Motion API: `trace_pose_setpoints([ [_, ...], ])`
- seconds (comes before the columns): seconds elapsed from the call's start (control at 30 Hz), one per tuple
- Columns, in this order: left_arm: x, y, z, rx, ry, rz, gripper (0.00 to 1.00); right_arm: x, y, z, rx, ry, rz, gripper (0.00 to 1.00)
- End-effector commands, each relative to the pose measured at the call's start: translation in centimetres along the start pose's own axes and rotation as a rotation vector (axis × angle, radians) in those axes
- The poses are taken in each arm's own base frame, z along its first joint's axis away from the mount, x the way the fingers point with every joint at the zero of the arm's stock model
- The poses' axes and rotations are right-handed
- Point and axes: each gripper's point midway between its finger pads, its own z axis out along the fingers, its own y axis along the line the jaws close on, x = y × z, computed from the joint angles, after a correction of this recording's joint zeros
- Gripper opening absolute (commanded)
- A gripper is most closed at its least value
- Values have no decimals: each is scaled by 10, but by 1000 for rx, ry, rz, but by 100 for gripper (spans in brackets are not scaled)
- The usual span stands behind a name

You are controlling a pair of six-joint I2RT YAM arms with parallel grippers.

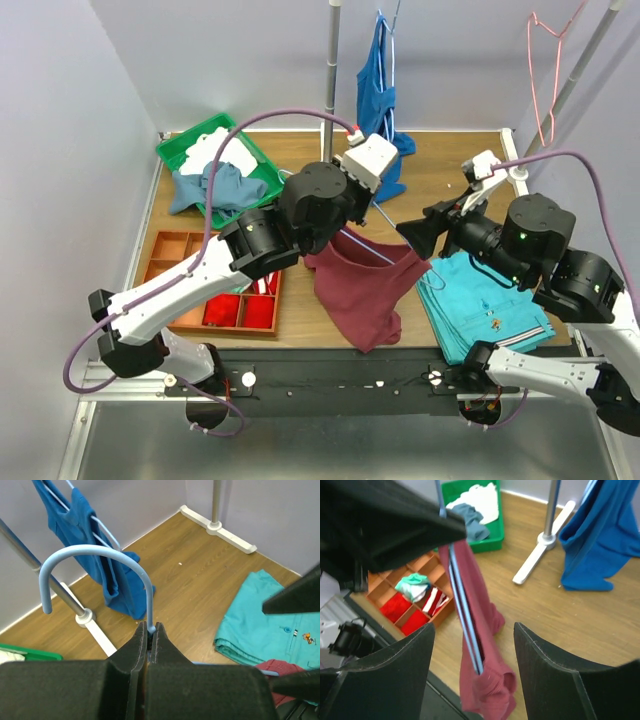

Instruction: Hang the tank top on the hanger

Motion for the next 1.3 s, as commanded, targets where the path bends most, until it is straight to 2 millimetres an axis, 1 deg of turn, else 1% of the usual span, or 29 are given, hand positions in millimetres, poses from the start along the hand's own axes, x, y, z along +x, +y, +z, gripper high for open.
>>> trace_pose_setpoints([
  [0.0, -53, 9, -23, 89, -170, -183, 0, 20, 11, 2, -71, 50, 18, 72],
  [0.07, -52, 12, -20, 95, -168, -187, 0, 32, 10, 6, -67, 81, 15, 72],
  [0.13, -52, 13, -20, 106, -169, -199, 0, 39, 8, 8, -54, 94, 15, 71],
  [0.17, -53, 15, -19, 106, -172, -201, 0, 47, 5, 12, -43, 114, 10, 70],
  [0.27, -55, 16, -19, 114, -175, -202, 0, 57, 4, 14, -35, 138, 9, 67],
  [0.3, -56, 18, -19, 112, -173, -201, 0, 59, 5, 14, -43, 144, 9, 63],
  [0.37, -57, 20, -20, 111, -173, -201, 0, 60, 5, 14, -44, 144, 15, 59],
  [0.47, -56, 22, -19, 107, -171, -197, 0, 64, 6, 15, -46, 159, 17, 49],
  [0.5, -57, 22, -19, 109, -171, -196, 0, 66, 6, 15, -45, 165, 18, 44],
  [0.67, -58, 21, -16, 113, -164, -187, 0, 78, 1, 16, -20, 207, 16, 35],
  [0.7, -60, 22, -17, 113, -167, -188, 0, 79, 1, 16, -17, 211, 15, 29],
  [0.77, -58, 20, -15, 117, -162, -187, 0, 84, 0, 16, -16, 220, 18, 22],
  [0.8, -60, 19, -15, 120, -165, -189, 0, 84, 0, 15, -19, 218, 22, 13],
  [0.87, -58, 18, -11, 124, -159, -190, 0, 86, -1, 15, -15, 214, 30, 1],
  [0.93, -58, 17, -10, 124, -156, -189, 0, 84, -3, 14, -1, 193, 43, 1],
  [1.0, -58, 17, -7, 119, -153, -189, 6, 83, -6, 12, 10, 179, 48, 1],
  [1.03, -59, 18, -7, 118, -155, -189, 11, 79, -6, 9, 8, 159, 55, 1],
  [1.07, -60, 18, -7, 114, -157, -190, 28, 78, -7, 8, 10, 156, 56, 1],
  [1.13, -61, 19, -7, 110, -165, -191, 35, 74, -8, 5, 18, 141, 63, 1],
  [1.17, -62, 20, -8, 108, -168, -192, 47, 72, -9, 3, 19, 130, 68, 1],
  [1.23, -64, 21, -8, 102, -172, -192, 62, 70, -11, 1, 28, 118, 75, 1],
  [1.27, -63, 21, -7, 99, -169, -192, 73, 69, -12, -2, 27, 110, 79, 1],
])
